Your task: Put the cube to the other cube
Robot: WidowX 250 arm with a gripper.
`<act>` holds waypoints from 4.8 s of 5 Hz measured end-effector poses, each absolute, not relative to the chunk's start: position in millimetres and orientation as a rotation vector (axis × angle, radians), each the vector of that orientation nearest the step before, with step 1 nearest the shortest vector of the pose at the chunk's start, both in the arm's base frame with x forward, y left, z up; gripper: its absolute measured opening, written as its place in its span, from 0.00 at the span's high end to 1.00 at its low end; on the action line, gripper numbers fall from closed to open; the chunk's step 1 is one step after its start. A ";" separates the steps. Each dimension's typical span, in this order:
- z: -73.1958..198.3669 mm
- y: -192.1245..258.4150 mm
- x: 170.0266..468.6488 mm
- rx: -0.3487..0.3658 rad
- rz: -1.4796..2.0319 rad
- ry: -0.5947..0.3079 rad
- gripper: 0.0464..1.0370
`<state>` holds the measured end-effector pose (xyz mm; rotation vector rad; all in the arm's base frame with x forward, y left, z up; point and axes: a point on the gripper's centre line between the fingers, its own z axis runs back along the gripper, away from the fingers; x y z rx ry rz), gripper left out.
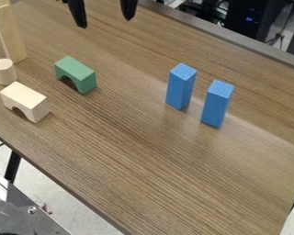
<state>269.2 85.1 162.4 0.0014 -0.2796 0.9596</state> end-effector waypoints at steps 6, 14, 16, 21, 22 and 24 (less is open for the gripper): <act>124.8 10.7 279.4 -0.065 0.504 -0.080 0.04; 110.3 -111.5 342.9 -0.056 0.027 -0.146 0.04; 104.3 -121.7 349.6 -0.057 -0.010 -0.164 0.04; 61.9 -125.6 334.9 -0.014 -0.011 -0.152 0.04; 52.9 -123.9 334.8 -0.002 -0.011 -0.148 0.04; 49.6 -122.8 335.3 -0.003 0.001 -0.150 0.04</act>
